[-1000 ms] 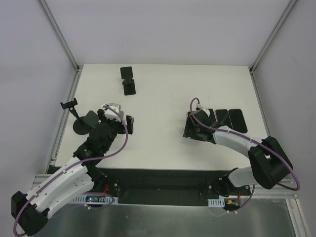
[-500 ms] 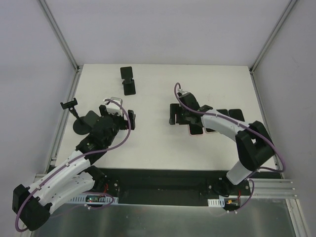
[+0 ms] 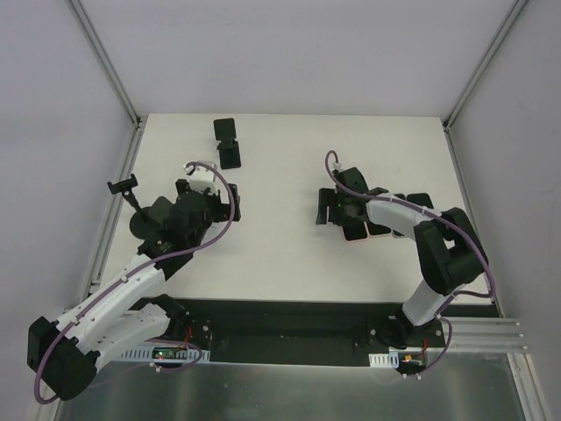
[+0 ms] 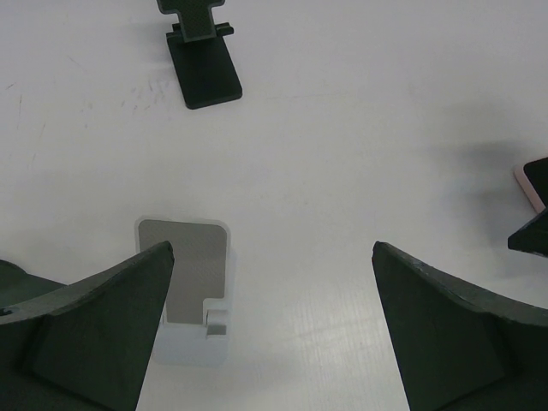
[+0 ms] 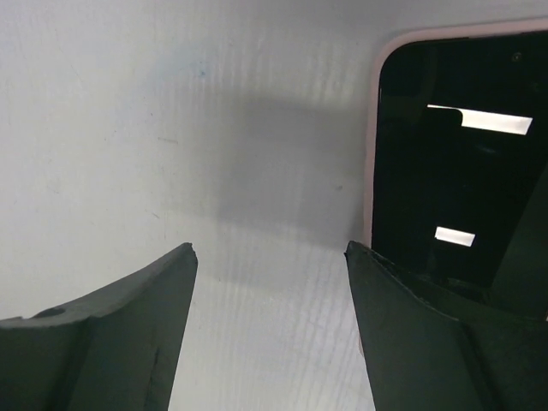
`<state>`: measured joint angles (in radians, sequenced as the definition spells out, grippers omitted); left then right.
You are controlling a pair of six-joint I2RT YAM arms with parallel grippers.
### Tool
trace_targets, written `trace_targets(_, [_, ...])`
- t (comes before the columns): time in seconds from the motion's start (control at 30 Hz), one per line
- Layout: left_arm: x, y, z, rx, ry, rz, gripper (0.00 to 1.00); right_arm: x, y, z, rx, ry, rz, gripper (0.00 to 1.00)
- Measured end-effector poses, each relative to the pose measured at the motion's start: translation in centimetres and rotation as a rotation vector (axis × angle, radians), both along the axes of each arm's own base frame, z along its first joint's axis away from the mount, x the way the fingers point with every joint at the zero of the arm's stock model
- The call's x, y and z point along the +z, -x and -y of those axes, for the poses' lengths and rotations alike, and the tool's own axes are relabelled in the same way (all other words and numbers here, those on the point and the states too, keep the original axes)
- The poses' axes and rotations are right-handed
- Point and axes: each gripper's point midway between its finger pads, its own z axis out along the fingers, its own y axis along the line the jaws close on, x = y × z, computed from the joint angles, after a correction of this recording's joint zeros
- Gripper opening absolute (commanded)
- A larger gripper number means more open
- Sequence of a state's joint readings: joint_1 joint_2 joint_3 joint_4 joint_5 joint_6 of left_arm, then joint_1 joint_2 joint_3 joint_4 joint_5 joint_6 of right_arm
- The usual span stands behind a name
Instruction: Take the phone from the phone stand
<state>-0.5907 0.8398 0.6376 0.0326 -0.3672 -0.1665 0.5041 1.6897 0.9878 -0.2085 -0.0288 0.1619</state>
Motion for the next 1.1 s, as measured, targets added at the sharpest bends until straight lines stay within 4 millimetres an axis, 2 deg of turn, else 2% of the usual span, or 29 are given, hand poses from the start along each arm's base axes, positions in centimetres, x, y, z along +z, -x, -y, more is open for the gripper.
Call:
trace_targets(0.17, [-0.4,-1.4,-0.4,0.045,0.02,-0.048,0.99,0.3,0.6,1.3,0.002,-0.029,-0.012,0.77])
trace_targets(0.27, [-0.9,-2.7,-0.6,0.074,0.052,-0.09,0.99,1.3,0.7,1.3,0.031,-0.055,0.001,0.82])
trace_targets(0.37, [-1.5,-4.3,-1.5,0.127,0.085,-0.135,0.99,3.7,0.6,0.8,0.069,-0.103,0.055,0.9])
trace_targets(0.43, [-1.8,-5.5,-2.2,0.165,0.098,-0.161,0.99,6.1,0.7,0.5,0.1,-0.14,0.114,0.99])
trace_targets(0.57, [-2.1,-9.0,-3.9,0.24,0.118,-0.212,0.99,11.2,1.0,0.4,0.151,-0.193,0.264,0.96])
trace_targets(0.67, [-2.3,-12.4,-4.8,0.283,0.111,-0.237,0.99,13.8,2.1,1.3,0.173,-0.204,0.367,0.96])
trace_targets(0.73, [-2.4,-14.6,-5.0,0.292,0.11,-0.251,0.99,14.7,2.9,2.2,0.174,-0.199,0.416,0.96])
trace_targets(0.87, [-3.0,-19.1,-4.6,0.282,0.112,-0.279,0.99,15.5,4.4,4.2,0.152,-0.17,0.493,0.96])
trace_targets(1.1, [-5.3,-26.1,-3.2,0.259,0.09,-0.303,0.99,14.6,6.0,7.1,0.085,-0.115,0.522,0.96])
